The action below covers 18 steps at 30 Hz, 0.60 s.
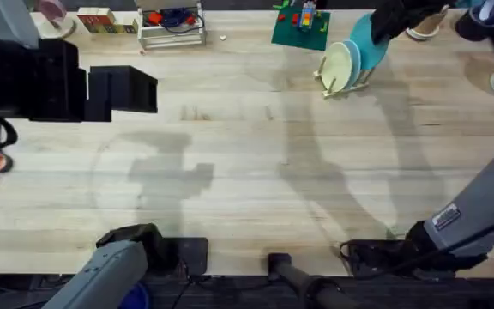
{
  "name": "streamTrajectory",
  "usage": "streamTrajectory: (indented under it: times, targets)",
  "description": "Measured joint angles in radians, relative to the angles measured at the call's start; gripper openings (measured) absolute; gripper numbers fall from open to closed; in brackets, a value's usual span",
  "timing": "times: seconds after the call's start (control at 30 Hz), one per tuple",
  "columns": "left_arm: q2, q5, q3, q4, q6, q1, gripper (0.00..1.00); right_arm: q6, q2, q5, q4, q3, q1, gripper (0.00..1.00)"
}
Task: Pick up the plates from the table one by one and place each into a slot on the dish rack.
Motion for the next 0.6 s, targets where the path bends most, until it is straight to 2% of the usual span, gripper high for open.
streamTrajectory:
  times: [0.6]
  targets:
    - [0.000,0.000,0.000,0.000,0.000,0.000,0.995,0.000,0.076,0.003,-0.009,-0.001,0.000,0.031]
